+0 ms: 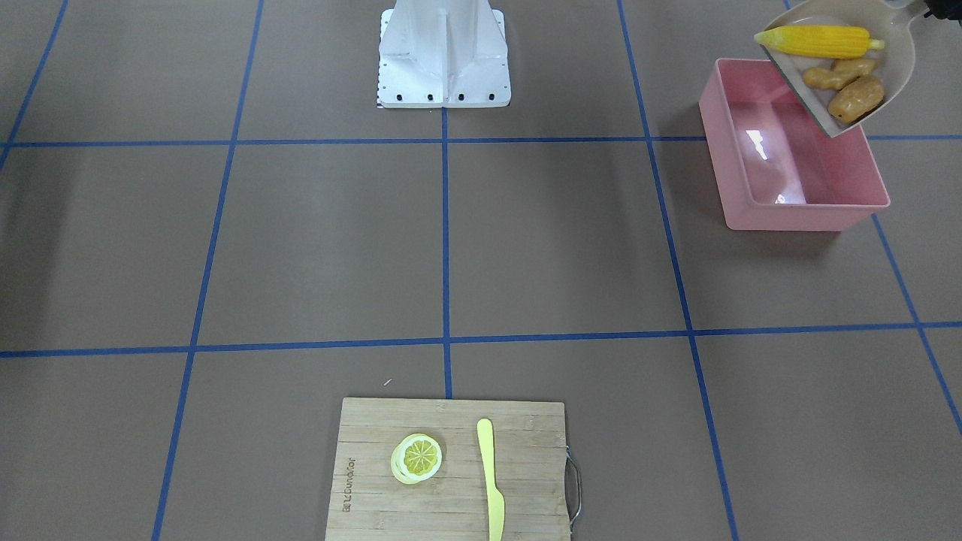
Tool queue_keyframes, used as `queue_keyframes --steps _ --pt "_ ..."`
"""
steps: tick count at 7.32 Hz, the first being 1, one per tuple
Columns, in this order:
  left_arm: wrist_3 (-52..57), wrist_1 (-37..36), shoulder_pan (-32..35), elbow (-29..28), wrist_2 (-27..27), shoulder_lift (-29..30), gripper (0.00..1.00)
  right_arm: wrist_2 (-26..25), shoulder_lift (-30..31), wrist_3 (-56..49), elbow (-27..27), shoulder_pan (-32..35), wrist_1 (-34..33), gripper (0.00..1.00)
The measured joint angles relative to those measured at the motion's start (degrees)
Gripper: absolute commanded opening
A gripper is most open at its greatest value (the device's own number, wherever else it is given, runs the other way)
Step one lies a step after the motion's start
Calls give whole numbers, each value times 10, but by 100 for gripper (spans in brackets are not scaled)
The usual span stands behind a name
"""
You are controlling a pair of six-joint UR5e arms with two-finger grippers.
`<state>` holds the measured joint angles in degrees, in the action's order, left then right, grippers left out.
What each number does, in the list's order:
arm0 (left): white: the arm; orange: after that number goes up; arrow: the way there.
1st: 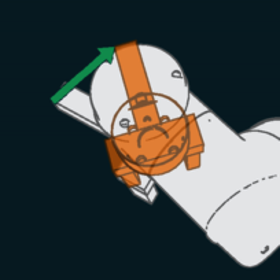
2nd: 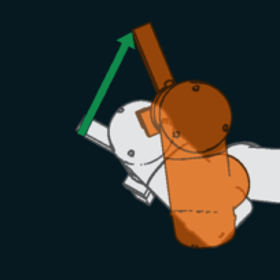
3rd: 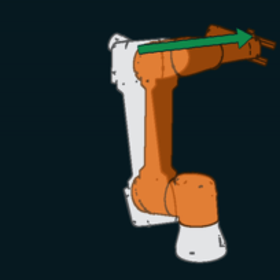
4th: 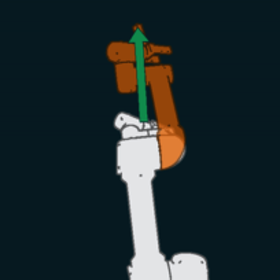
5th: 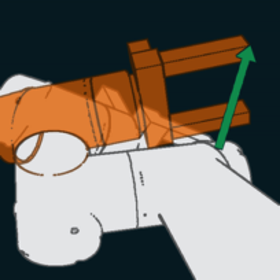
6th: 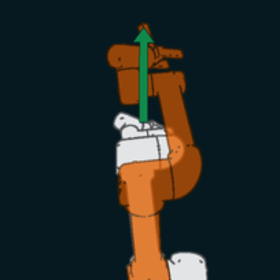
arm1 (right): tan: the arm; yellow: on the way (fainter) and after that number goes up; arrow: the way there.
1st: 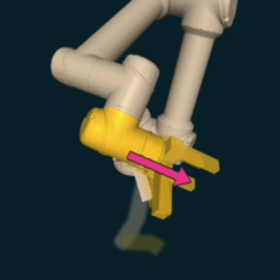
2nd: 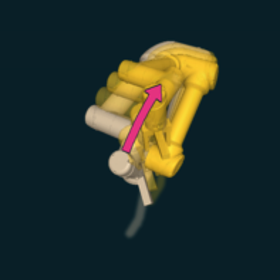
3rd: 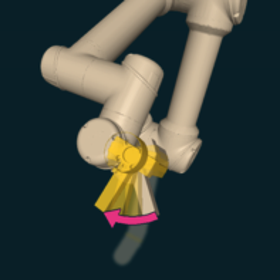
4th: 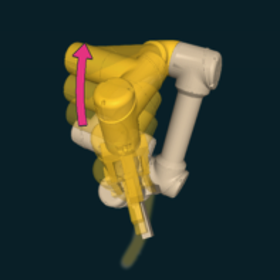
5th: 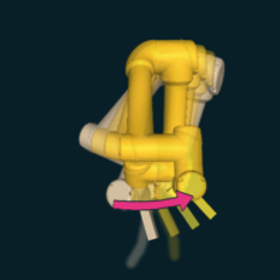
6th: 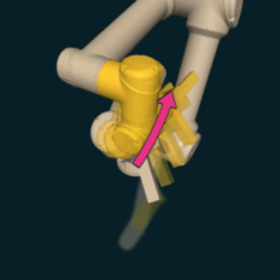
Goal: Sweep and dump trash into bin
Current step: 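Tilt the dustpan over the pink bin with the left gripper to dump items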
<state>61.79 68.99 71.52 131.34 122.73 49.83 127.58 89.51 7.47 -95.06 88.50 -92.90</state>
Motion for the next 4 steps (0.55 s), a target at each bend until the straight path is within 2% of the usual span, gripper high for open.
queue_keyframes --steps 4 --pt "35 -169 -5 1 -35 96 0 -9 20 6 -26 8 0 100"
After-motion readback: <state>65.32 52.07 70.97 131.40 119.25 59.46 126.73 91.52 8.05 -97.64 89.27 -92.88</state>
